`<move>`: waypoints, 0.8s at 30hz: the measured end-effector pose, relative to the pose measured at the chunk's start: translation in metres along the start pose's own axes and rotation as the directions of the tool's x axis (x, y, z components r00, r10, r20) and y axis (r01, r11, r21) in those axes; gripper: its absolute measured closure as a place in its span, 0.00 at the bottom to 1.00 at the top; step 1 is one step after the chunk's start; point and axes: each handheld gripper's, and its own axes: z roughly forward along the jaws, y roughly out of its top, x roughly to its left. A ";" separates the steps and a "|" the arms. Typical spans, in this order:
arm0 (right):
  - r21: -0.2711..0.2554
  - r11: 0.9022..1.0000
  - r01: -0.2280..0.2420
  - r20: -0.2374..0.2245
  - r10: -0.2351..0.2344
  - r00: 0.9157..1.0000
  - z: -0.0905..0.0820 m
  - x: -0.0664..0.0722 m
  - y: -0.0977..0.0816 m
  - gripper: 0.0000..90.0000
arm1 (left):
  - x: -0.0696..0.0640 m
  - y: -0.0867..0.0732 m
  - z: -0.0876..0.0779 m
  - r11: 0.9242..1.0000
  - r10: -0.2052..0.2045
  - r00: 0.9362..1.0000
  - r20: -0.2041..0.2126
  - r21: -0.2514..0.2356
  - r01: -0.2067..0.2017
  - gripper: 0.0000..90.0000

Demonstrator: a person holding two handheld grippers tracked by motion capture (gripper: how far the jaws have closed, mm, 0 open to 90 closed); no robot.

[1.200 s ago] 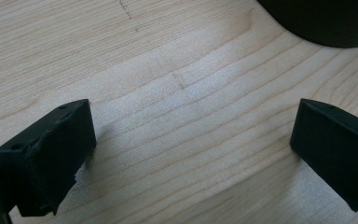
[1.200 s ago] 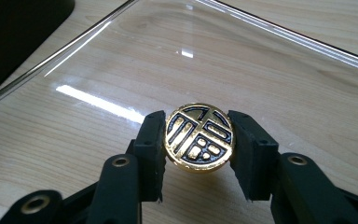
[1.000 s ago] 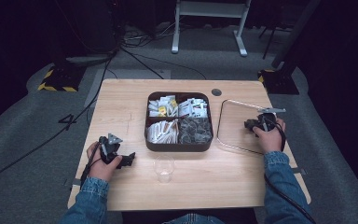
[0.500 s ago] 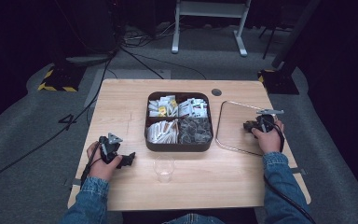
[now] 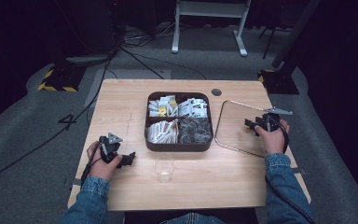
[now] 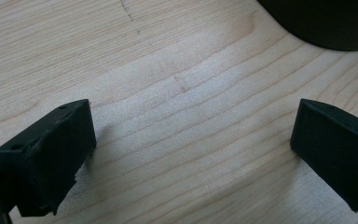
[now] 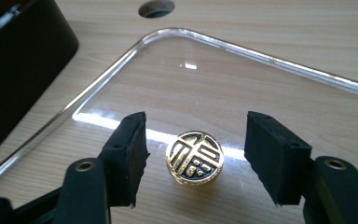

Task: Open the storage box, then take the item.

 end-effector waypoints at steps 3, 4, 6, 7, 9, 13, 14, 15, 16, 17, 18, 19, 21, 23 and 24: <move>-0.025 1.000 0.004 -0.005 -0.004 1.000 -0.008 0.003 0.003 0.43 | 0.000 0.000 0.000 1.000 0.000 1.000 -0.001 0.001 0.000 0.01; -0.039 0.999 -0.001 -0.007 0.001 1.000 -0.013 0.007 0.006 0.42 | 0.000 0.000 0.000 1.000 0.000 1.000 -0.001 0.001 0.000 0.01; -0.057 0.998 -0.003 -0.017 0.002 1.000 -0.017 0.011 0.010 0.42 | 0.000 0.000 0.000 1.000 0.001 1.000 0.000 0.001 -0.001 0.01; -0.064 0.998 0.000 -0.024 -0.002 1.000 -0.019 0.014 0.012 0.42 | 0.000 0.000 0.000 1.000 0.001 1.000 0.000 0.002 -0.001 0.01; -0.082 0.996 0.025 -0.044 -0.029 0.999 -0.022 0.020 0.017 0.43 | 0.000 -0.001 0.000 1.000 0.000 1.000 0.003 0.000 0.000 0.01; -0.110 0.992 0.056 -0.077 -0.065 0.995 -0.027 0.036 0.027 0.43 | 0.000 -0.001 -0.001 1.000 0.002 1.000 0.003 0.002 -0.002 0.01; -0.116 0.991 0.061 -0.083 -0.071 0.994 -0.028 0.040 0.029 0.43 | 0.000 -0.001 -0.001 1.000 0.002 1.000 0.003 0.002 -0.002 0.01; -0.119 0.991 0.063 -0.090 -0.074 0.993 -0.029 0.043 0.031 0.43 | 0.000 -0.001 -0.001 1.000 0.002 1.000 0.003 0.002 -0.002 0.01; -0.120 0.991 0.060 -0.097 -0.072 0.993 -0.030 0.047 0.033 0.43 | 0.000 -0.001 -0.001 1.000 0.001 1.000 0.003 0.003 -0.001 0.01; -0.126 0.990 0.055 -0.108 -0.069 0.992 -0.031 0.050 0.035 0.43 | 0.000 -0.001 -0.001 1.000 0.003 1.000 0.003 0.002 -0.003 0.01; -0.131 0.990 0.048 -0.119 -0.064 0.991 -0.031 0.054 0.037 0.43 | 0.000 -0.001 -0.001 1.000 0.003 1.000 0.003 0.002 -0.003 0.01; -0.134 0.990 0.044 -0.129 -0.061 0.990 -0.032 0.057 0.039 0.43 | 0.000 -0.002 -0.001 1.000 0.003 1.000 0.003 -0.001 -0.003 0.01; -0.139 0.989 0.046 -0.148 -0.066 0.987 -0.033 0.065 0.043 0.43 | 0.000 -0.002 -0.002 1.000 0.009 1.000 0.004 0.000 -0.009 0.01; -0.139 0.989 0.051 -0.158 -0.073 0.985 -0.033 0.069 0.044 0.43 | 0.000 -0.002 -0.002 1.000 0.009 1.000 0.004 0.001 -0.009 0.01; -0.136 0.989 0.062 -0.177 -0.086 0.980 -0.032 0.075 0.046 0.43 | 0.000 -0.002 -0.002 1.000 0.005 1.000 0.005 0.002 -0.005 0.01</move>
